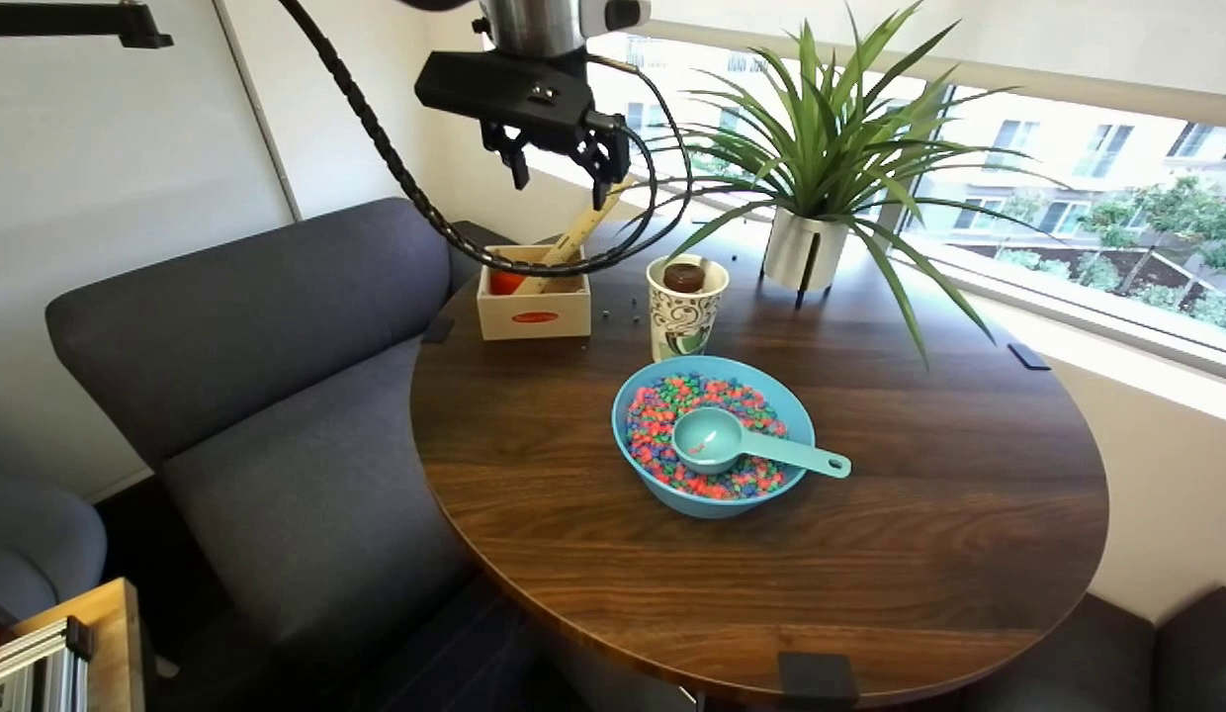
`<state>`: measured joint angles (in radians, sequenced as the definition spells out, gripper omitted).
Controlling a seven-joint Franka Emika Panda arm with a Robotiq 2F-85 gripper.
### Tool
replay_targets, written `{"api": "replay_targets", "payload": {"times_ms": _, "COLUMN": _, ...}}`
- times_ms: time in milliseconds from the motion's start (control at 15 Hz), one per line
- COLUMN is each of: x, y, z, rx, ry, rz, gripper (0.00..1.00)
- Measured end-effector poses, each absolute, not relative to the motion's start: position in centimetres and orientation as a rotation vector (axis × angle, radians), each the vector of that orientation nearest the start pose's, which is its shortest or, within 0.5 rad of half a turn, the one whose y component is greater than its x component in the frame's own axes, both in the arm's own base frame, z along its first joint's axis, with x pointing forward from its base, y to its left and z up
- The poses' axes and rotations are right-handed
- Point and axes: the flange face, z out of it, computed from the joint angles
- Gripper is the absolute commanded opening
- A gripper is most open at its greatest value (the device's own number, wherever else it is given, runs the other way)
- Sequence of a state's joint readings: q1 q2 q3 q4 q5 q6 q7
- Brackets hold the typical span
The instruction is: Remove the ruler from the wooden box and put it on the table
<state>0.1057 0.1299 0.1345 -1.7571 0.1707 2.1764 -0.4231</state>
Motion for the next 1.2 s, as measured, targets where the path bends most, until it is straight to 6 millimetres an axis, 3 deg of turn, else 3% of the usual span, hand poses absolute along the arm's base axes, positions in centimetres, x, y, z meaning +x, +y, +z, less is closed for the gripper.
{"api": "replay_targets", "payload": {"times_ms": 200, "x": 62.6, "y": 15.3, "z": 49.0, "rx": -2.769, "ry": -0.882, "rz": -0.413, "gripper": 1.0}}
{"api": "replay_targets", "payload": {"times_ms": 533, "x": 63.0, "y": 15.7, "z": 48.6, "rx": -2.77, "ry": -0.888, "rz": -0.395, "gripper": 1.0}}
{"api": "replay_targets", "payload": {"times_ms": 1000, "x": 61.4, "y": 21.8, "z": 46.5, "rx": -2.878, "ry": -0.826, "rz": -0.254, "gripper": 1.0}}
{"api": "replay_targets", "payload": {"times_ms": 1200, "x": 61.4, "y": 22.1, "z": 45.7, "rx": -2.901, "ry": -0.84, "rz": -0.239, "gripper": 1.0}}
